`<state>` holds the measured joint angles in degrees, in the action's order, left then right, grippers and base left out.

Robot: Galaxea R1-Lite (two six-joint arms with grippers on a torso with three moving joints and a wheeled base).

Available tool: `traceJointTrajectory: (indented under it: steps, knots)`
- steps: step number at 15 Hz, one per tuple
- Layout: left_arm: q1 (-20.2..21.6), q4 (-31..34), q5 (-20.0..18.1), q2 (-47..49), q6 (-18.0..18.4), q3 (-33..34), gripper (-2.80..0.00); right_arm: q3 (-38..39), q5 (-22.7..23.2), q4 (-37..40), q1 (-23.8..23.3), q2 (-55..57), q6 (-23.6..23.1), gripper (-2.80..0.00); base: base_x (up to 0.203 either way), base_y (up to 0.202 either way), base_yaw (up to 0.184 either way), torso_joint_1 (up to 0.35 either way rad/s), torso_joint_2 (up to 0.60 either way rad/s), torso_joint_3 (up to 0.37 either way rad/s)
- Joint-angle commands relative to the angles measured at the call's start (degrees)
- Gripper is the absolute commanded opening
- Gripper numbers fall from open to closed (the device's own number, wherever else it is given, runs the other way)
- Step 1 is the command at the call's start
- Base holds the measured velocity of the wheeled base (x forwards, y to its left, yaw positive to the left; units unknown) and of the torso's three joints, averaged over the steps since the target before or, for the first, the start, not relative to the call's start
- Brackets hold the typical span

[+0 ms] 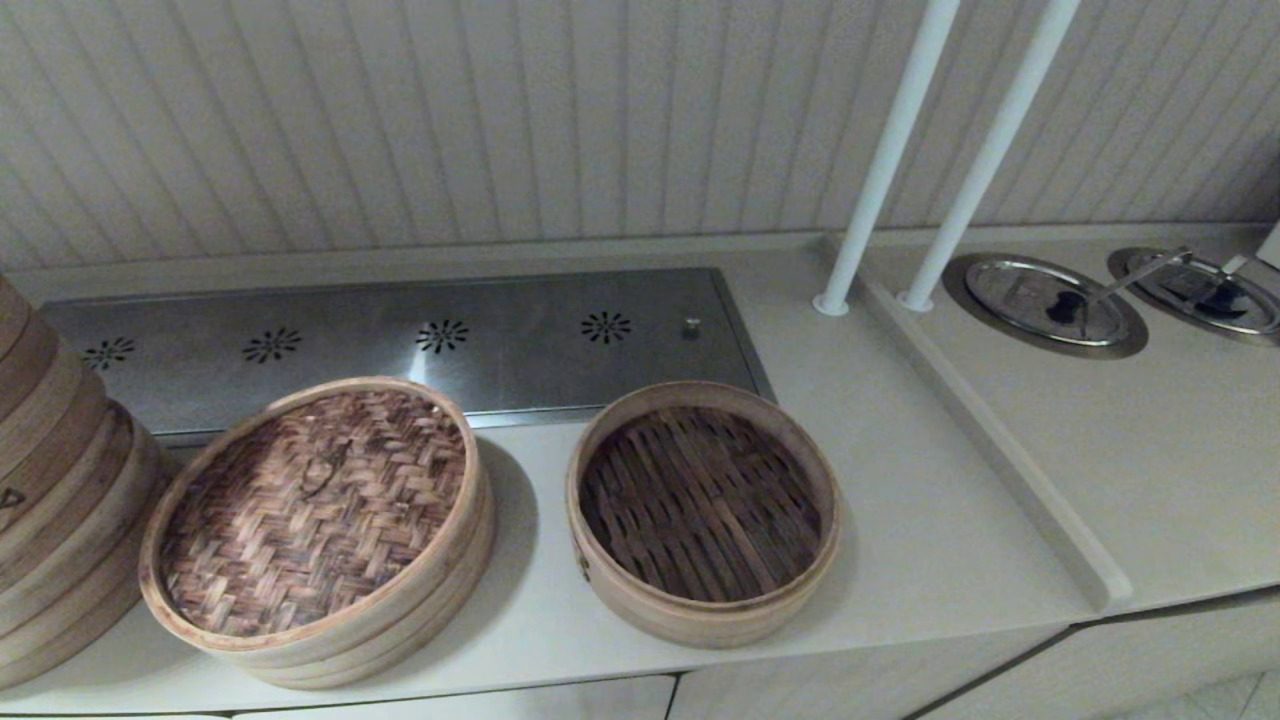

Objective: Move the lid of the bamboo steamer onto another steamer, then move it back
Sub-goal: Pick up the steamer

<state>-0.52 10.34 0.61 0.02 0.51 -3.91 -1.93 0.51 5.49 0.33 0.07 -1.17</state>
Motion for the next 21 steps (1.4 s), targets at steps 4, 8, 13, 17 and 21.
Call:
traceJointTrajectory:
  steps: [4, 8, 13, 17, 21]
  knots:
    - [0.00, 0.93, -0.42, 2.16, 0.82, -3.75, -2.80, -0.01, 0.10, 0.12, 0.02, 0.10, -0.13, -2.80, 0.000, 0.000, 0.000, 0.000, 0.00, 0.000]
    - [-0.23, 1.40, -2.48, 16.74, 0.88, -14.07, -2.80, -0.01, 0.10, 0.12, 0.02, 0.03, -0.23, -2.80, 0.000, 0.000, 0.000, 0.000, 0.00, 0.000]
    - [-0.34, 1.22, -8.02, 39.53, 0.89, -25.48, -2.80, -0.01, 0.10, 0.14, 0.02, 0.10, -0.15, -2.80, 0.000, 0.000, 0.000, 0.000, 0.00, 0.000]
    - [-0.38, 1.27, -10.39, 56.93, 1.44, -31.07, -2.80, -0.01, 0.10, 0.14, 0.02, 0.02, -0.15, -2.80, 0.000, 0.000, 0.000, 0.000, 0.00, 0.000]
    - [-0.44, -1.37, -11.48, 66.61, 1.70, -33.53, -2.80, -0.09, 0.10, 0.14, 0.02, 0.10, -0.06, -2.80, 0.000, 0.000, 0.000, 0.000, 0.00, 0.000]
